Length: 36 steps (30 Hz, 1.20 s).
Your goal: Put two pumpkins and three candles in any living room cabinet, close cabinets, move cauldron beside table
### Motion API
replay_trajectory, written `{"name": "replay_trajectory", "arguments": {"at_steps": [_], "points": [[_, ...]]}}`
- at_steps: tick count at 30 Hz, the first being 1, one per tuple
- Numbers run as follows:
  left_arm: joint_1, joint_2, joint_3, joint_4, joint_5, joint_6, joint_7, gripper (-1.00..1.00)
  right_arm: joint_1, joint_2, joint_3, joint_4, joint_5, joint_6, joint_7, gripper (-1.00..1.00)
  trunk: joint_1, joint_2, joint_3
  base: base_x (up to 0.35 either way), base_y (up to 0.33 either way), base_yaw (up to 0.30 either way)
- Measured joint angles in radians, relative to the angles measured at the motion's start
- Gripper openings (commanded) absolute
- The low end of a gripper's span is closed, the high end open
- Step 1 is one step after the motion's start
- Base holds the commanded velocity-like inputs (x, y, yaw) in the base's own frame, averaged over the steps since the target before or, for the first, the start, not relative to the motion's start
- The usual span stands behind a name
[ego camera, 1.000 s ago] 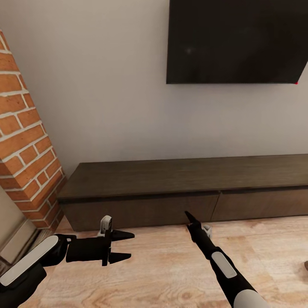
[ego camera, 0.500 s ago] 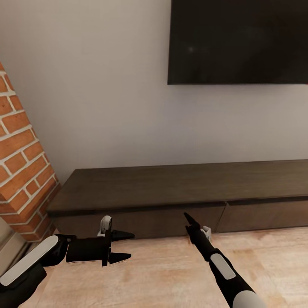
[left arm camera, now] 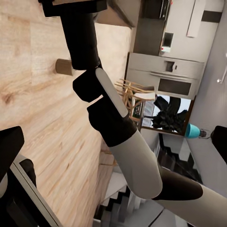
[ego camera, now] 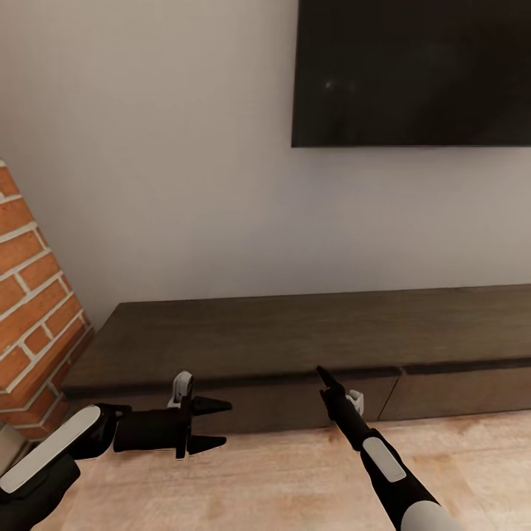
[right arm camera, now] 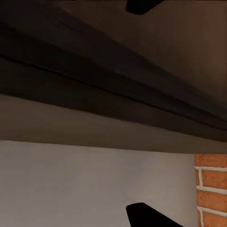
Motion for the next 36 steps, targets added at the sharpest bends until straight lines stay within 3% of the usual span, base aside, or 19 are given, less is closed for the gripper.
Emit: {"name": "replay_trajectory", "arguments": {"at_steps": [22,25,36], "points": [[0.000,0.000,0.002,0.000,0.000,0.000,0.000,1.00,0.000,0.000,0.000,0.000,0.000,0.001,-0.005,1.00,0.000,0.000,0.000,0.010,0.000,0.000],[0.000,0.000,0.001,0.000,0.000,0.000,0.000,1.00,0.000,0.000,0.000,0.000,0.000,0.000,-0.005,1.00,0.002,-0.001,-0.012,0.000,0.000,0.000],[0.000,0.000,0.000,0.001,0.000,0.000,0.000,1.00,0.000,0.000,0.000,0.000,0.000,-0.001,-0.005,1.00,0.002,-0.001,-0.012,0.000,0.000,0.000]]}}
